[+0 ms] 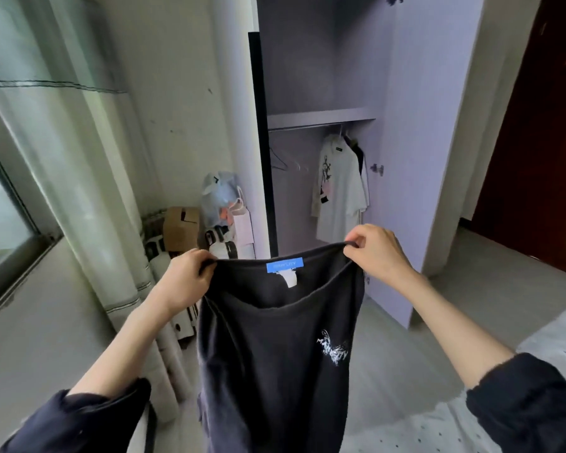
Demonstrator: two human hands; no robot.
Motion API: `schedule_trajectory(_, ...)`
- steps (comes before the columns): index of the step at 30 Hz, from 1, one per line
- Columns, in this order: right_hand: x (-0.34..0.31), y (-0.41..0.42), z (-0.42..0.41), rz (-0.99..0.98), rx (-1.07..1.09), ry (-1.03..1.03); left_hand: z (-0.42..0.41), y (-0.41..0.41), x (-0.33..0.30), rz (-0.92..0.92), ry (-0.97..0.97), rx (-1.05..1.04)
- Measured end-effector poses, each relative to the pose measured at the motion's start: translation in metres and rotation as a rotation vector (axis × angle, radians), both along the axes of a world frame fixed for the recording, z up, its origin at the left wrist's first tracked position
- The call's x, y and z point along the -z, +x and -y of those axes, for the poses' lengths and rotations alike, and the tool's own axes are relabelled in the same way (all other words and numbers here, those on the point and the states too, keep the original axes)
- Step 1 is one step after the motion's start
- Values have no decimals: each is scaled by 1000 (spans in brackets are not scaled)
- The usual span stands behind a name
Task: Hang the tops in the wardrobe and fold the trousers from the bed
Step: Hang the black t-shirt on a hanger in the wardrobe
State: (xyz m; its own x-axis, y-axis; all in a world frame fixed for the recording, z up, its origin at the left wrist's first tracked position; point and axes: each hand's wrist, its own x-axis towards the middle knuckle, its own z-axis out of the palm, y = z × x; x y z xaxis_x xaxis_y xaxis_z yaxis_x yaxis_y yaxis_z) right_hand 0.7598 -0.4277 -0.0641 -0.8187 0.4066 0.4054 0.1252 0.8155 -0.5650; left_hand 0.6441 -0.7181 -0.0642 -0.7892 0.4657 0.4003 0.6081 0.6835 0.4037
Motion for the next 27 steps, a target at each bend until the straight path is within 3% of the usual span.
schedule_trajectory(11, 91, -172, -46, 253, 90, -224, -56, -181, 108, 444, -92, 130)
schedule_trajectory(19, 136, -238, -89, 384, 280, -316, -114, -276, 172, 556, -287, 327)
schedule_trajectory(27, 152, -288, -175, 349, 409, -353, -243, -324, 190, 557, -173, 420)
